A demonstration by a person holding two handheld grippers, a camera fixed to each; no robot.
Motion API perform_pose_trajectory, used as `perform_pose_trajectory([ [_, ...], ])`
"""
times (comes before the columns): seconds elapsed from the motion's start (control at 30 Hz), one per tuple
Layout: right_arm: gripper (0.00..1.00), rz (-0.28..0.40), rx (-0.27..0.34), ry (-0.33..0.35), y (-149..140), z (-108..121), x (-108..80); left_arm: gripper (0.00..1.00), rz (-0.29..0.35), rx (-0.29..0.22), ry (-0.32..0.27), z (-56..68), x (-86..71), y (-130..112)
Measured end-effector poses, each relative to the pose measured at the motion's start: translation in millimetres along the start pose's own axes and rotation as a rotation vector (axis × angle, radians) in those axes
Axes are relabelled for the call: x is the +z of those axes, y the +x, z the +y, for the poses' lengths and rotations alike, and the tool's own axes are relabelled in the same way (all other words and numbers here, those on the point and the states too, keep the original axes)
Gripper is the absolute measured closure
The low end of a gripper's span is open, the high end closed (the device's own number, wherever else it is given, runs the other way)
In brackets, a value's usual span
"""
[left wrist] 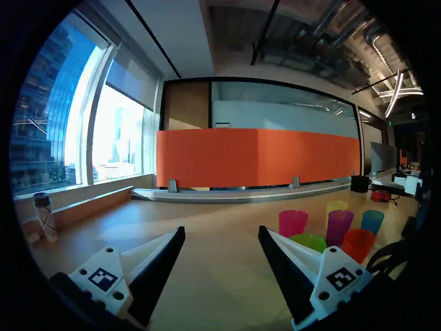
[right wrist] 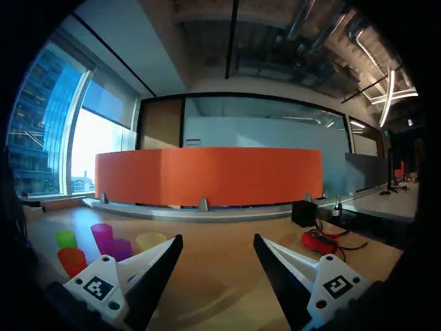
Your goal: Pour water
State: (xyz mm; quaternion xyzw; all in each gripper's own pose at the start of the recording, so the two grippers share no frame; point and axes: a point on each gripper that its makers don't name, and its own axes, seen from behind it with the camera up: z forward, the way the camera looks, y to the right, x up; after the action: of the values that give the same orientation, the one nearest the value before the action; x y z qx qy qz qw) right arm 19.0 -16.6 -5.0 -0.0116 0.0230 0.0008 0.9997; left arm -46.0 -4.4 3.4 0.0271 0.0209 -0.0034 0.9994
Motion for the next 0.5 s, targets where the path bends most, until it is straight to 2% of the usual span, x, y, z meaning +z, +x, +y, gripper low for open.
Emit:
perform_pose_trajectory([
  [0.5,0.01,-0.03,0.006,-0.016,-18,15,-0.2,0.01,0.0,0.0,0.0,0.5,0.4,0],
])
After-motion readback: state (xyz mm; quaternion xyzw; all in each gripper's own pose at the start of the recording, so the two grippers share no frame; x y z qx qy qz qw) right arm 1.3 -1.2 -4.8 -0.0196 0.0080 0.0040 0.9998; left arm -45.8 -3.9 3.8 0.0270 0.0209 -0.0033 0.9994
